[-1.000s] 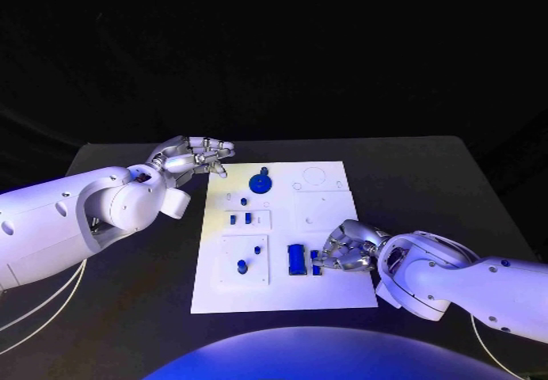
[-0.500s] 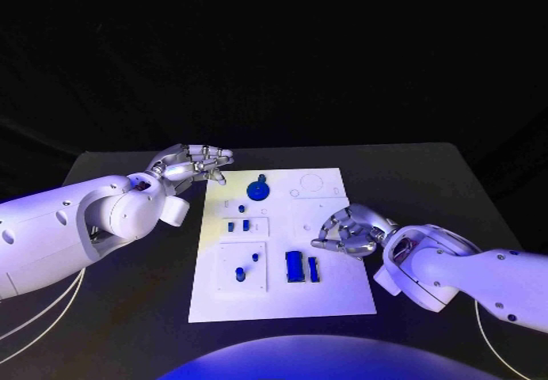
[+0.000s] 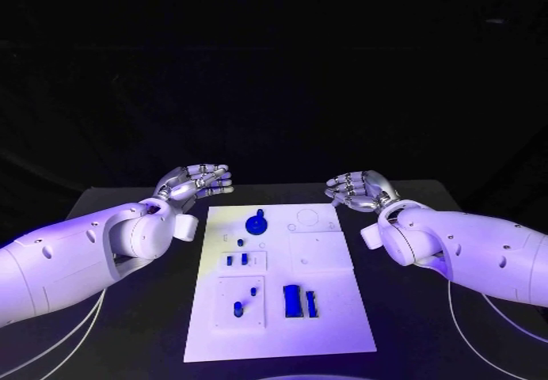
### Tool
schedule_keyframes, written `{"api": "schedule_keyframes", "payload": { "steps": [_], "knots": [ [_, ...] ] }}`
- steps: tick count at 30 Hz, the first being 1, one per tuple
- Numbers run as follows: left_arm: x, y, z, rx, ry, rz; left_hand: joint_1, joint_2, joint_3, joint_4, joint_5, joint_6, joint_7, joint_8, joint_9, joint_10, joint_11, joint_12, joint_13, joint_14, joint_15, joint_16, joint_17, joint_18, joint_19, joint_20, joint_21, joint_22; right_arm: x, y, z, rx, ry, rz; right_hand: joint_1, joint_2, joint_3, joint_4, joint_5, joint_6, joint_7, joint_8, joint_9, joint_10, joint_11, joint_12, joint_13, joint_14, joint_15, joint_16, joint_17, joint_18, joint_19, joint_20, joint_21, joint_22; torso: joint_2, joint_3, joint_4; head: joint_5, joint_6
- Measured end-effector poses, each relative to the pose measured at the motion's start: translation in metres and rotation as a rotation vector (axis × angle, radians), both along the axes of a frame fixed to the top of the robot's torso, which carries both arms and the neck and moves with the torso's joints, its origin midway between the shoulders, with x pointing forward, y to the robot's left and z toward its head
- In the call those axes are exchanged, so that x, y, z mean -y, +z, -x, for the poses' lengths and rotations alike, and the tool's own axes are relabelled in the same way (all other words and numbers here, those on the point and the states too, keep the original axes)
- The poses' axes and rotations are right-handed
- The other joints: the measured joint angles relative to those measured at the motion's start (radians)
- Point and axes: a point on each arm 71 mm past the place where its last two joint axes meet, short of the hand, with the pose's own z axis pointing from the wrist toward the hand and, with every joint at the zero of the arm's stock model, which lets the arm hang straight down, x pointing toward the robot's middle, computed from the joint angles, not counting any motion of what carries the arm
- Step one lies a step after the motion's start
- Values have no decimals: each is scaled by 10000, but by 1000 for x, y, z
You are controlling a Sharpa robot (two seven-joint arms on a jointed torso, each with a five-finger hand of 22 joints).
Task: Assemble the parts on the task board
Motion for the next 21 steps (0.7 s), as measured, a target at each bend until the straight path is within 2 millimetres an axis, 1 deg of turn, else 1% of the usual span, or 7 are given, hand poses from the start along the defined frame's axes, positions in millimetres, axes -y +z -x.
{"api": "schedule_keyframes", "payload": {
  "steps": [2,6,8,13,15,17,21],
  "knots": [
    [0,-2,-5,105,171,91,6,5,-287,21,0,-103,-102,-204,-65,-76,59,-431,0,-248,45,-776,-111,-1,-109,98,-646,-429,1,0,-9,72,-142,-350,-110,-94,172,-153,0,24,28,-275,-280,3,133,-443,-1110,-121,120,-917,-459,-1,-226,208,0,-993,-51,9,8,31,138],
    [0,-5,-12,296,512,173,142,217,-799,42,0,-269,-183,-557,-162,-455,-184,-1037,-6,-659,-118,-1769,-177,-165,-310,29,-1433,-991,2,-2,-21,159,-313,-886,-302,43,114,-454,-11,-53,89,-594,-641,-165,276,-869,-2148,-414,320,-1819,-955,-2,-593,373,0,-2185,-153,48,35,80,427],
    [-1,-4,-12,296,518,170,-728,678,-1720,-331,-145,-1821,-521,-1178,-423,-2240,-550,-1390,-140,-2119,-448,-2458,-324,-552,-1640,-547,-1962,-1457,1,-1,-20,159,-289,-923,-1204,414,-692,-960,-398,-1706,-265,-917,-1486,-914,-11,-1071,-2661,-2340,78,-2448,-1635,-188,-2275,-96,-141,-3575,-157,50,36,83,424],
    [3,-6,-8,206,479,160,-3240,1490,-3598,-1145,-420,-5142,-1246,-2458,-971,-6043,-1319,-2051,-414,-5190,-1157,-3771,-623,-1096,-4498,-1815,-2976,-2354,-2,-1,-14,89,-314,-1136,-3638,1315,-2545,-1969,-1222,-5497,-1198,-1583,-3320,-5937,-767,-1442,-3598,-6650,-516,-3672,-3049,-1043,-6038,-1227,-424,-6416,-189,55,77,77,502],
    [8,-7,-6,168,440,167,-4078,1667,-4003,-1323,-447,-5869,-1406,-2735,-1090,-6873,-1487,-2195,-464,-5855,-1309,-4052,-686,-1302,-5123,-2088,-3192,-2551,-7,-1,-9,44,-309,-1354,-4442,1510,-2938,-2189,-1398,-6307,-1398,-1723,-3718,-7170,-929,-1518,-3791,-7581,-647,-3933,-3353,-1171,-6841,-1468,-450,-7023,-229,69,120,76,605],
    [14,-8,-2,121,429,154,-5163,1797,-4299,-1453,-514,-6398,-1523,-2934,-1184,-7476,-1609,-2298,-513,-6343,-1423,-4261,-734,-1328,-5575,-2289,-3353,-2685,-15,1,-2,-2,-282,-1705,-6260,1650,-3236,-2354,-1529,-6912,-1541,-1833,-4011,-8091,-1047,-1533,-3938,-8271,-742,-4126,-3578,-1285,-7441,-1648,-502,-7475,-301,95,188,75,764],
    [28,-9,8,66,531,55,-9440,1968,-4689,-1626,-526,-7098,-1683,-3211,-1295,-8279,-1776,-2416,-567,-6986,-1569,-4536,-798,-1487,-6180,-2555,-3560,-2878,-32,8,15,-62,-353,-2546,-10130,1841,-3613,-2569,-1668,-7692,-1731,-1935,-4392,-9287,-1203,-1608,-4135,-9159,-873,-4376,-3872,-1411,-8213,-1887,-548,-8062,-455,149,335,74,1066]
  ]
}}
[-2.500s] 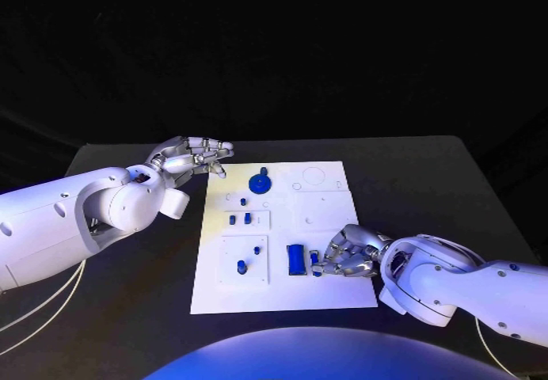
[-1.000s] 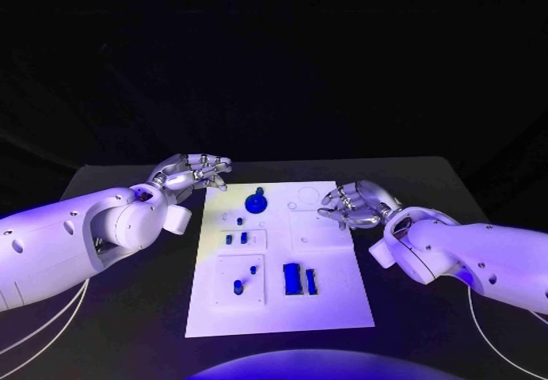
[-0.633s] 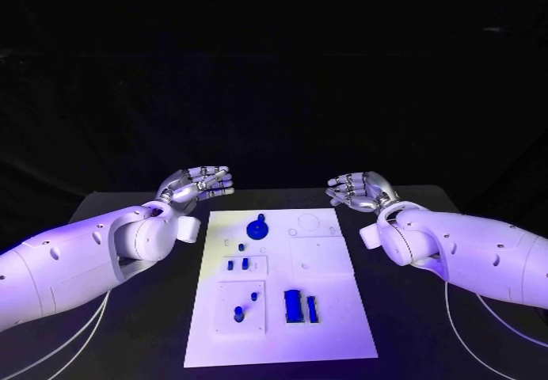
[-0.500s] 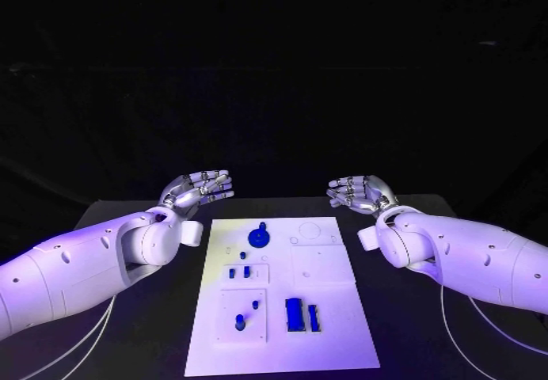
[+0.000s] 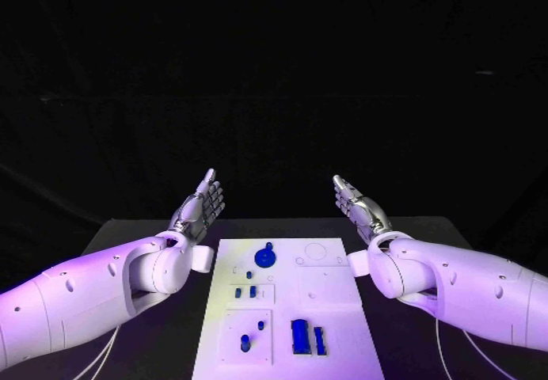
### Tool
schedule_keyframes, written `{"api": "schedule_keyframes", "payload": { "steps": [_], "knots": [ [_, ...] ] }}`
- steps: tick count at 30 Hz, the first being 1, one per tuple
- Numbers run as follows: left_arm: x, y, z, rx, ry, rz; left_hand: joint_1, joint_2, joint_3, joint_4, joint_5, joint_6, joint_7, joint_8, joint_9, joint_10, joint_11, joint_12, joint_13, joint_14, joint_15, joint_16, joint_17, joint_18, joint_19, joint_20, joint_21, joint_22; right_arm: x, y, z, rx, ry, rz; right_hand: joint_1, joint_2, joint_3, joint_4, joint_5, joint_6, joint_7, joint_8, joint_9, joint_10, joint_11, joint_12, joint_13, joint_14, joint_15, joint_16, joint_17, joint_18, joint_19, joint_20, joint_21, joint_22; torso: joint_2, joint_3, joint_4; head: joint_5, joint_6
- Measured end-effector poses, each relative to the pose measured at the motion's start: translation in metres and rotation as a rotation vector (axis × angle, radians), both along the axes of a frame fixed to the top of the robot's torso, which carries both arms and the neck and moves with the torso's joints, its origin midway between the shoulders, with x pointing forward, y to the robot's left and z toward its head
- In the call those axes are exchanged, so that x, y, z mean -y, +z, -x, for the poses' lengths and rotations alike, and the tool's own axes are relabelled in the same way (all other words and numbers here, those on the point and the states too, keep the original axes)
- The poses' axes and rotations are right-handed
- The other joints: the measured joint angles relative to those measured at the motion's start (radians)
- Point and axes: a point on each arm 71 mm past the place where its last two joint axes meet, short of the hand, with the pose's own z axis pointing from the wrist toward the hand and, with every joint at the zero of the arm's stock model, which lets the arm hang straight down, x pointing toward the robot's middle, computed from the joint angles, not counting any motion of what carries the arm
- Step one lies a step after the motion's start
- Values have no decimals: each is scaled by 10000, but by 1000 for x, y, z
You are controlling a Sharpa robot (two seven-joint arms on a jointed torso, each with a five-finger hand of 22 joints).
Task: Assemble the parts on the task board
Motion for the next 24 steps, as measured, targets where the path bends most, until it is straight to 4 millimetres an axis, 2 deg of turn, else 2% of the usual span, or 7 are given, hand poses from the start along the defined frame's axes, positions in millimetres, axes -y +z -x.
{"api": "schedule_keyframes", "payload": {
  "steps": [3,4,5,9,15,17,24],
  "knots": [
    [12,-1,10,-23,186,-157,-1763,64,-132,-84,-47,-261,-59,-68,-45,-304,-56,-38,-20,-233,-63,-73,-19,-1,-218,-104,-49,-68,-10,5,13,-60,-187,-582,-1522,65,-130,-96,-61,-289,-71,-35,-144,-443,-55,-28,-64,-330,-47,-57,-111,-2,-284,-78,0,-218,-89,33,82,0,156],
    [16,-1,13,-25,259,-220,-2190,78,-159,-109,-47,-318,-74,-84,-54,-372,-62,-38,-23,-274,-96,-90,-23,-2,-253,-139,-81,-85,-12,6,16,-81,-265,-714,-1858,78,-165,-110,-61,-362,-88,-55,-176,-539,-74,-28,-81,-414,-61,-80,-132,-91,-332,-126,0,-267,-116,40,106,0,193],
    [19,-1,16,-27,340,-287,-2554,93,-202,-92,-48,-365,-95,-126,-61,-410,-94,-38,-25,-339,-92,-129,-27,-1,-286,-172,-103,-101,-13,7,18,-99,-354,-836,-2186,94,-185,-130,-77,-401,-122,-90,-200,-640,-77,-28,-98,-483,-67,-117,-157,-153,-410,-129,0,-313,-132,47,125,0,213],
    [29,-1,26,31,768,-619,-3624,133,-241,-135,-55,-504,-130,-148,-83,-564,-144,-86,-36,-458,-105,-151,-37,0,-412,-225,-104,-141,-15,10,26,-171,-762,-1167,-3072,137,-264,-154,-116,-540,-167,-92,-285,-878,-115,-65,-135,-628,-102,-160,-217,-154,-548,-164,-39,-439,-167,59,162,-1,250],
    [35,1,35,181,1414,-1088,-4228,160,-297,-135,-55,-578,-131,-203,-98,-641,-145,-86,-44,-495,-140,-195,-45,-2,-484,-225,-149,-156,-13,11,28,-201,-1189,-1273,-3814,166,-319,-210,-151,-708,-178,-129,-336,-1091,-142,-65,-158,-795,-114,-173,-257,-153,-701,-210,-38,-523,-184,66,179,-1,257],
    [35,1,36,230,1578,-1207,-4591,169,-338,-176,-55,-613,-167,-203,-98,-747,-145,-86,-48,-597,-142,-229,-49,-154,-537,-277,-150,-167,-13,10,28,-204,-1280,-1280,-3877,175,-320,-210,-159,-720,-188,-130,-346,-1097,-147,-65,-164,-821,-117,-172,-264,-153,-706,-216,-38,-541,-188,66,180,-1,258],
    [33,2,36,373,1971,-1486,-4597,176,-338,-176,-55,-613,-166,-203,-98,-747,-145,-86,-51,-597,-142,-229,-52,-154,-536,-277,-150,-176,-11,10,28,-215,-1474,-1297,-3895,173,-320,-210,-159,-721,-188,-130,-356,-1097,-147,-65,-169,-821,-117,-173,-273,-152,-706,-216,-38,-554,-190,69,184,-1,259]
  ]
}}
